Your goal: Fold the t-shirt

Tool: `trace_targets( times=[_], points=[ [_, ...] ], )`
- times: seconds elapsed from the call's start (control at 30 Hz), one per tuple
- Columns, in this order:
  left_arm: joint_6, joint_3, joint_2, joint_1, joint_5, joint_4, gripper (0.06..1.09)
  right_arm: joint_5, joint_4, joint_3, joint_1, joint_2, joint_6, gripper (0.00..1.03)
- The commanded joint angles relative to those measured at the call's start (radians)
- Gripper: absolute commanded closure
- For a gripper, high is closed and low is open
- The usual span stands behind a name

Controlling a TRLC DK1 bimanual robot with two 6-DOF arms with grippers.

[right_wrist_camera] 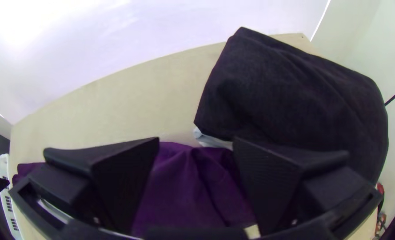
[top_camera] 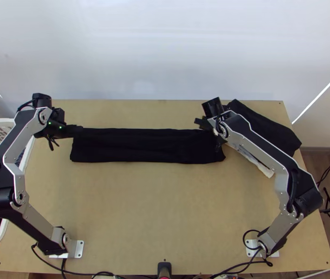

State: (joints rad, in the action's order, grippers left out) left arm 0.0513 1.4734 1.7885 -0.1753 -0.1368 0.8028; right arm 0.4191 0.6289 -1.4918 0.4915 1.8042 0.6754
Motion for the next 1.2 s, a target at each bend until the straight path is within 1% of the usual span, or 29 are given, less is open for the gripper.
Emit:
trace_targets(
  times=[0.0, 0.03, 0.07, 0.1, 0.17, 0.23, 0.27, 0.3, 0.33, 0.4, 0.43, 0.5, 0.53, 0.6, 0.67, 0.73, 0.87, 0.97, 1.17],
  points=[
    [-0.053, -0.044, -0.055, -0.004, -0.003, -0.102, 0.32, 0.015, -0.003, -0.001, 0.025, -0.12, -0.002, 0.04],
    [-0.057, -0.055, -0.069, -0.018, 0.0, -0.125, 0.29, 0.015, -0.003, -0.002, 0.027, -0.144, -0.007, 0.04],
    [-0.057, -0.059, -0.077, -0.036, -0.001, -0.129, 0.19, 0.014, -0.003, -0.002, 0.028, -0.169, -0.019, 0.04],
    [-0.053, -0.062, -0.087, -0.049, -0.001, -0.126, 0.13, 0.014, -0.001, -0.001, 0.028, -0.19, -0.023, 0.04],
    [-0.031, -0.091, -0.109, -0.089, -0.017, -0.149, 0.12, 0.012, 0.014, 0.002, 0.027, -0.233, -0.034, 0.04],
    [0.01, -0.134, -0.123, -0.142, -0.136, -0.166, 0.12, 0.01, 0.032, 0.013, 0.019, -0.258, -0.04, 0.04],
    [0.015, -0.145, -0.123, -0.159, -0.173, -0.169, 0.12, 0.007, 0.045, 0.015, 0.016, -0.266, -0.04, 0.04],
    [0.036, -0.157, -0.123, -0.176, -0.233, -0.166, 0.12, 0.004, 0.06, 0.015, 0.013, -0.272, -0.04, 0.04],
    [0.064, -0.176, -0.127, -0.199, -0.317, -0.172, 0.12, 0.003, 0.072, 0.016, 0.007, -0.276, -0.04, 0.04],
    [0.074, -0.193, -0.127, -0.237, -0.454, -0.171, 0.12, -0.026, 0.111, 0.01, 0.001, -0.282, -0.037, 0.04],
    [0.076, -0.199, -0.117, -0.247, -0.486, -0.172, 0.12, -0.037, 0.121, 0.01, -0.004, -0.286, -0.033, 0.04],
    [0.114, -0.219, -0.084, -0.25, -0.52, -0.175, 0.12, -0.065, 0.144, 0.008, -0.007, -0.289, -0.033, 0.04],
    [0.116, -0.222, -0.057, -0.25, -0.523, -0.178, 0.12, -0.086, 0.152, 0.01, -0.01, -0.29, -0.031, 0.04],
    [0.128, -0.226, -0.008, -0.26, -0.564, -0.191, 0.12, -0.098, 0.18, 0.008, -0.008, -0.293, -0.031, 0.04],
    [0.133, -0.232, 0.031, -0.27, -0.59, -0.214, 0.12, -0.131, 0.207, -0.001, -0.008, -0.292, -0.03, 0.04],
    [0.14, -0.239, 0.06, -0.274, -0.596, -0.241, 0.12, -0.189, 0.227, -0.01, -0.022, -0.292, -0.02, 0.04],
    [0.168, -0.239, 0.095, -0.283, -0.598, -0.271, 0.12, -0.258, 0.241, -0.022, -0.05, -0.296, -0.004, 0.04],
    [0.176, -0.228, 0.112, -0.291, -0.598, -0.284, 0.12, -0.278, 0.252, -0.028, -0.051, -0.298, -0.002, 0.04],
    [0.191, -0.213, 0.138, -0.294, -0.607, -0.284, 0.12, -0.281, 0.25, -0.028, -0.048, -0.289, -0.002, 0.04]
  ],
)
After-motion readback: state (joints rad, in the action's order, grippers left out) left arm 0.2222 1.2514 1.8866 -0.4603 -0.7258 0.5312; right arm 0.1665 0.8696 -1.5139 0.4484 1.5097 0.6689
